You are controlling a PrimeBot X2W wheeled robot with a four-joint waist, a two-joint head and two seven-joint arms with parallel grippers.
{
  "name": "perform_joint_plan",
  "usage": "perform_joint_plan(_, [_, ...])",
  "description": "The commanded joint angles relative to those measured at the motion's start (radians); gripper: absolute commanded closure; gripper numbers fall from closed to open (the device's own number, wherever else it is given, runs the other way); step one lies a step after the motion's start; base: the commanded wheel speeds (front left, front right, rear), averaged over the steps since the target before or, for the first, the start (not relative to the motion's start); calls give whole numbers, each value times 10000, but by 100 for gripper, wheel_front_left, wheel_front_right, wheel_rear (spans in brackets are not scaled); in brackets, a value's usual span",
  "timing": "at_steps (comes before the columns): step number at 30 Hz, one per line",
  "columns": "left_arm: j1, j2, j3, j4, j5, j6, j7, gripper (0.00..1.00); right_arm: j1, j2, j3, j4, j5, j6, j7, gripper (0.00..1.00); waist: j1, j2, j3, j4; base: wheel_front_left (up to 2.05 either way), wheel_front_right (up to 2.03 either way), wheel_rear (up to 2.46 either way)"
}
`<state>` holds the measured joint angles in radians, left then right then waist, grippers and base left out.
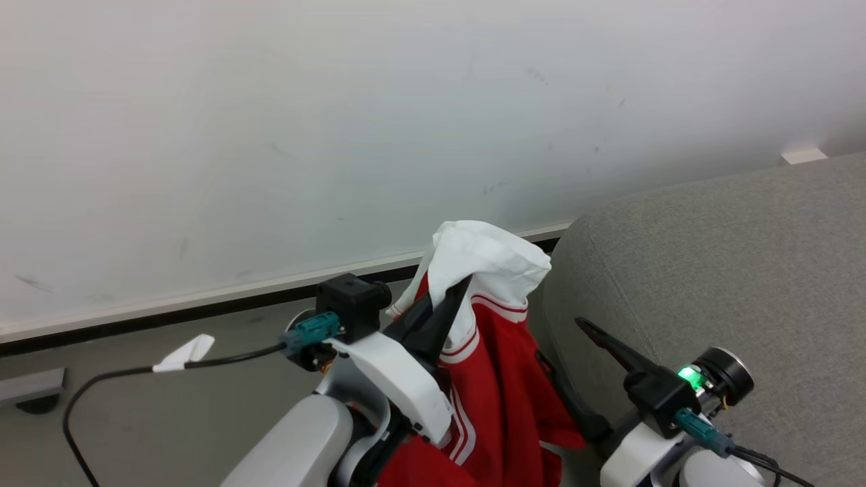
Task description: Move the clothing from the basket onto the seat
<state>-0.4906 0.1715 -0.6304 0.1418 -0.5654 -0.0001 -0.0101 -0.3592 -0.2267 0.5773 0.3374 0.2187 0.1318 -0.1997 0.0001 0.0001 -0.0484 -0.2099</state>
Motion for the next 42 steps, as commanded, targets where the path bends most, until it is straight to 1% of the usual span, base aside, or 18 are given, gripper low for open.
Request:
perform_joint_plan(1, [-79,-10,-13,-81,-73,-33,-1,100,-243,-66,211,124,153,-21,63,0,-1,-1,0,12,0,0,0])
perform_joint_plan(4, [-165,-92,-93,-65,-86,-70,33,100,-1035,-107,1122,556,689,-21,227,0,-1,-1,21,73,0,0,0])
perform_joint_plan(11, [-350,-328,-427,57,-134,-335,90,100,-2555,-137,2506,1909,1667,-21,234,0,-1,-1,6,293,0,0,0])
perform_joint_plan(14, [-457,-469,-581,109,-200,-495,129,100,-3057,-141,3133,2441,2328,-21,226,0,-1,-1,-25,392,0,0,0])
perform_joint_plan(18, [-575,-615,-773,219,-351,-657,137,100,-3587,-125,4208,2978,3497,-21,384,0,-1,-1,-81,509,0,0,0])
perform_joint_plan(19, [-606,-657,-809,252,-416,-700,131,100,-3665,-102,4463,3099,3940,-21,501,0,-1,-1,-95,541,0,0,0])
perform_joint_plan(20, [-628,-701,-843,288,-464,-721,117,100,-3734,-82,4724,3199,4330,-21,605,31,-1,-1,-111,573,0,0,0])
perform_joint_plan(21, [-635,-731,-863,328,-512,-743,94,100,-3864,-101,4874,3314,4662,-21,628,100,-1,-1,-128,605,0,0,0])
perform_joint_plan(23, [-681,-778,-860,456,-556,-757,49,100,-4065,-155,5133,3625,5184,-21,613,100,-1,-1,-143,665,0,0,0])
perform_joint_plan(26, [-766,-795,-782,717,-570,-697,-65,100,-4273,-74,5232,4097,5693,-21,139,100,-1,-1,-140,738,0,0,0])
perform_joint_plan(31, [-885,-641,-627,1251,-427,-543,-260,100,-4592,143,5312,4612,6190,-21,-419,100,-1,-1,-116,780,0,0,0])
perform_joint_plan(37, [-959,-607,-554,1875,-319,-415,-524,100,-4800,369,4938,4899,6421,-21,-664,100,-1,-1,-135,813,0,0,0])
perform_joint_plan(38, [-975,-616,-569,1956,-302,-393,-578,98,-4810,394,4877,4906,6426,-21,-676,100,-1,-1,-141,826,0,0,0])
perform_joint_plan(39, [-989,-631,-564,2017,-291,-369,-628,62,-4838,408,4778,4858,6384,-21,-676,100,-1,-1,-141,837,0,0,0])
perform_joint_plan(40, [-1000,-644,-587,2094,-259,-366,-659,46,-4831,420,4664,4792,6330,-21,-672,100,-1,-1,-141,851,0,0,0])
perform_joint_plan(41, [-996,-655,-621,2147,-255,-371,-694,40,-4794,436,4555,4728,6283,-21,-666,100,-1,-1,-144,865,0,0,0])
perform_joint_plan(42, [-987,-668,-641,2196,-284,-382,-707,28,-4737,440,4452,4666,6219,-21,-666,100,-1,-1,-149,880,0,0,0])
